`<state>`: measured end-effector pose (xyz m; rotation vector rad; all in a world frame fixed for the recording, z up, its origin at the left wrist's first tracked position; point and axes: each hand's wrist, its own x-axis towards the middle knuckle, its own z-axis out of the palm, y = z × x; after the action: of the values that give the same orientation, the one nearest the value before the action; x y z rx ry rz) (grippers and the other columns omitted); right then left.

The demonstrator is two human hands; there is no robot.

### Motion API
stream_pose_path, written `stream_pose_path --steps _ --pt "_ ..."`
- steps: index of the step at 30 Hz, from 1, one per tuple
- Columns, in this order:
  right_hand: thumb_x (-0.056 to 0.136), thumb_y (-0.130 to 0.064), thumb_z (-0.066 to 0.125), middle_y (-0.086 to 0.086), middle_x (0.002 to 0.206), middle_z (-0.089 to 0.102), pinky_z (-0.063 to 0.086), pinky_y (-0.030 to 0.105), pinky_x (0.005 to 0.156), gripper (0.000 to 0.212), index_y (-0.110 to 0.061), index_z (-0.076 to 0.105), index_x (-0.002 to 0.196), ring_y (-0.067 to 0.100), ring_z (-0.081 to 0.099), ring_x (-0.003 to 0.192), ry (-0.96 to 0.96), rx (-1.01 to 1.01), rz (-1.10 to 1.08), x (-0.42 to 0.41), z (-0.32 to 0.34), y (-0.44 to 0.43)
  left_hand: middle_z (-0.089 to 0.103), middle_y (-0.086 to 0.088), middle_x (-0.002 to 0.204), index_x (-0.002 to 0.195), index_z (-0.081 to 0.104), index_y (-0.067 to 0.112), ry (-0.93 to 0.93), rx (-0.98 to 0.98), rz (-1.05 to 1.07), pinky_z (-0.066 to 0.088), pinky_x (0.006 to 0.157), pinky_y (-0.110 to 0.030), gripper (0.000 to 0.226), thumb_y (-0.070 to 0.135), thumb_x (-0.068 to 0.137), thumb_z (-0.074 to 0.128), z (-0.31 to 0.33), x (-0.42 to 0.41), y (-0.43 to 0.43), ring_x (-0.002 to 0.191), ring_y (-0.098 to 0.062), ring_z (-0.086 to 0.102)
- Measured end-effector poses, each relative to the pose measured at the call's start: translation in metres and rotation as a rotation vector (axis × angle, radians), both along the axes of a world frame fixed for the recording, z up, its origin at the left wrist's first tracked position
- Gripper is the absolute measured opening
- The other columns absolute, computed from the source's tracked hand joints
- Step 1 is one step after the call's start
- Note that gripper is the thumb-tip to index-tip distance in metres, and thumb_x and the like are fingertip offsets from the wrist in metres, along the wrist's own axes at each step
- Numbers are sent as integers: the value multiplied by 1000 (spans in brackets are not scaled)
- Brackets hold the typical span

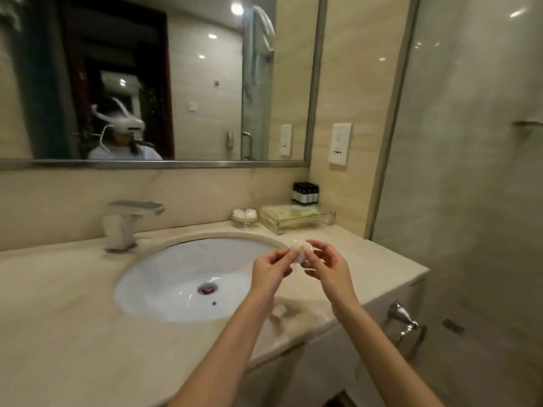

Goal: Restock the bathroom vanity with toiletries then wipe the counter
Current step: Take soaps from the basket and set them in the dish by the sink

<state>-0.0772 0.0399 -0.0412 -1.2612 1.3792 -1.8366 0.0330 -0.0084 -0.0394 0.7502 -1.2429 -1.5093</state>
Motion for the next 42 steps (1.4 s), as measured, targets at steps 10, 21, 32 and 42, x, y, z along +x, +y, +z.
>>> stream_pose_path --steps 10,21,32,42 --pt "79 -20 75 -8 112 60 50 12 68 39 -28 59 114 1 65 83 425 -80 148 65 6 -85 61 2 68 96 71 6 -36 51 252 43 50 -9 25 25 81 72 5 82 -55 66 -10 52" --pt "77 -34 75 -13 106 59 55 27 74 41 -26 62 115 1 59 89 684 -109 167 73 -8 -75 64 -2 70 84 68 14 -132 119 325 45 75 -32 15 28 80 73 -2 101 -23 65 -15 53" --pt "82 -20 71 0 108 65 45 6 68 37 -12 63 117 2 59 83 600 122 288 15 39 -121 68 0 83 101 68 10 -405 -50 195 45 63 -19 23 27 92 55 34 58 -78 63 -10 57" --pt "84 -24 69 1 108 65 47 20 73 34 -16 62 116 11 59 93 482 319 292 -26 39 -297 45 3 144 139 44 23 -1090 -547 261 34 105 -24 52 24 88 53 -2 28 -249 131 -16 43"
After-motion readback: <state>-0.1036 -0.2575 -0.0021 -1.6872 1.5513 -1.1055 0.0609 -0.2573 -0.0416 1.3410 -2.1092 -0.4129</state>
